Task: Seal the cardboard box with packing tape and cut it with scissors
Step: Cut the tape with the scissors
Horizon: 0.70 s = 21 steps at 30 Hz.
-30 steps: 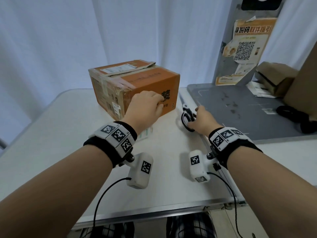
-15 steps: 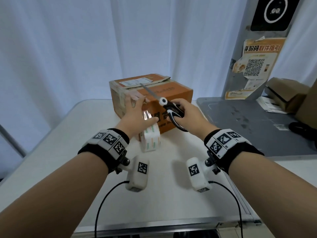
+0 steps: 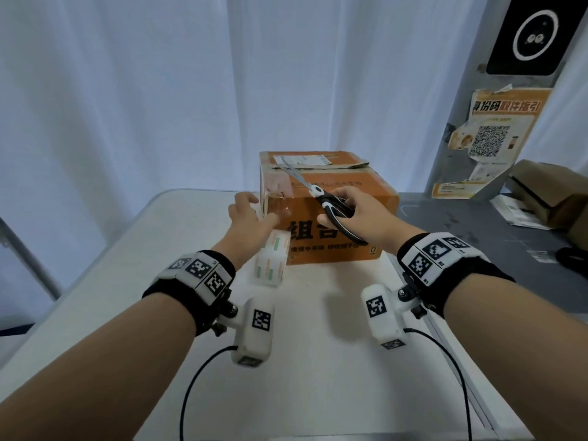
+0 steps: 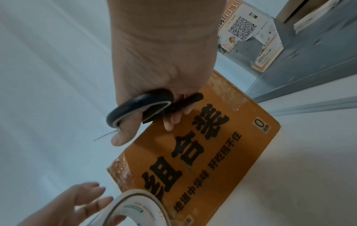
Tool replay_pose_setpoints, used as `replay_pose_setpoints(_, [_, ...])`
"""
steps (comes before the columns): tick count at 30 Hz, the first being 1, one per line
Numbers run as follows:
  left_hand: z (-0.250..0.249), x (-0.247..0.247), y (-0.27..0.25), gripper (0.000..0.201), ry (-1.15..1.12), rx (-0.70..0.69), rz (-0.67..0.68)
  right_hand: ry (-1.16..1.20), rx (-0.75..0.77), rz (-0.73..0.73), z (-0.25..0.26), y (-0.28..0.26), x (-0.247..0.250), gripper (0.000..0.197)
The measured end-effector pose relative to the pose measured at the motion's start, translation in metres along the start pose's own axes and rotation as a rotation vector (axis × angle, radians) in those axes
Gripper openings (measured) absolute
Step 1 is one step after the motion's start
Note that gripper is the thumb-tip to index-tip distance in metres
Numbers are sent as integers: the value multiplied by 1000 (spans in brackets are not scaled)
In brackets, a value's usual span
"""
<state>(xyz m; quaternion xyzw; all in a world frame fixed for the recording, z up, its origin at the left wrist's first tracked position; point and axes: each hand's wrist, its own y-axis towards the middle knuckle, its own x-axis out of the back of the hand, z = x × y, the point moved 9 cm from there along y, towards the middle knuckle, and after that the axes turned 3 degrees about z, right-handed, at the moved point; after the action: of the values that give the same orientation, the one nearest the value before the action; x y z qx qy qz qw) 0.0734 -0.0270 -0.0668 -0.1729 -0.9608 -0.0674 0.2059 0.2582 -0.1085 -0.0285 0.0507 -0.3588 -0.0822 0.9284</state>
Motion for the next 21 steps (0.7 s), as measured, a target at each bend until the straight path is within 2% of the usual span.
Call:
replay_pose_setpoints(3, [17, -7, -5, 30, -108, 163, 77, -54, -2, 88, 4, -3, 0, 52])
replay_pose_setpoints(6, [21, -13, -13, 13, -270, 236, 108, -192, -33, 228, 2, -7, 2, 48])
replay_pose_setpoints(8, [20, -12, -15, 15, -290, 227, 76, -247, -72, 279, -1, -13, 7, 44])
replay_pose_setpoints(11, [13, -6, -18, 21, -215, 188, 14, -206, -128, 267, -6, -22, 20, 42])
replay_pose_setpoints(15, [5, -14, -26, 14, -207, 222, 41, -187, -219, 328, -16, -37, 26, 46])
replay_pose_setpoints(18, [5, -12, -31, 11, -222, 241, -6, -215, -251, 378, -21, -43, 21, 44])
replay_pose_setpoints(21, [5, -10, -32, 24, -229, 213, -47, -196, -259, 400, -20, -41, 12, 43])
